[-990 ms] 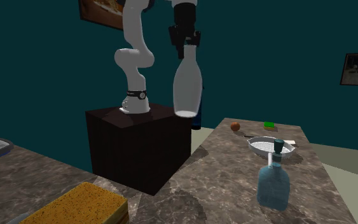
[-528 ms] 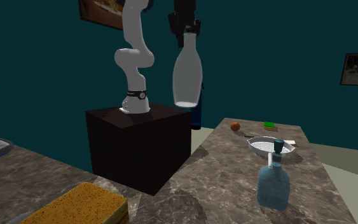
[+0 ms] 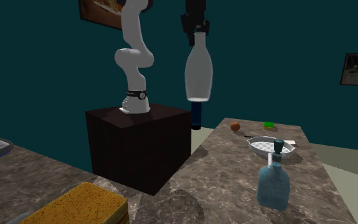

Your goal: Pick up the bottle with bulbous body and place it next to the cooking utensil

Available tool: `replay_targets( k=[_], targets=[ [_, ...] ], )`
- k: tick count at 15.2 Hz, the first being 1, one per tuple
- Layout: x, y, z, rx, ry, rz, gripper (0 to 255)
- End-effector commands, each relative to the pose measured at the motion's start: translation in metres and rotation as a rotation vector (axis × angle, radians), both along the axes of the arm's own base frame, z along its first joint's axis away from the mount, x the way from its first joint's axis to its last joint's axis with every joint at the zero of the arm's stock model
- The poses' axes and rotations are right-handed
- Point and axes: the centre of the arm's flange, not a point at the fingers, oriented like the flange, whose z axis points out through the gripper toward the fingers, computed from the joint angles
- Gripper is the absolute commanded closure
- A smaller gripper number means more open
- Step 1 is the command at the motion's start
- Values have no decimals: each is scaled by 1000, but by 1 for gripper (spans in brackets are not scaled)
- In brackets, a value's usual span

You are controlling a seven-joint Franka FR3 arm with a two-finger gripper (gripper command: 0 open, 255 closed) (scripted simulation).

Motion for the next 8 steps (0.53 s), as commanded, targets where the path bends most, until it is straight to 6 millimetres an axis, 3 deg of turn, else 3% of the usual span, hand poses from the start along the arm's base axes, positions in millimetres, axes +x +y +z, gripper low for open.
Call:
replay_targets(
  k=[1,8],
  targets=[
    [1,26,2,0,0,-2,255],
    [-4,119,2,0,0,-2,255]
  ],
)
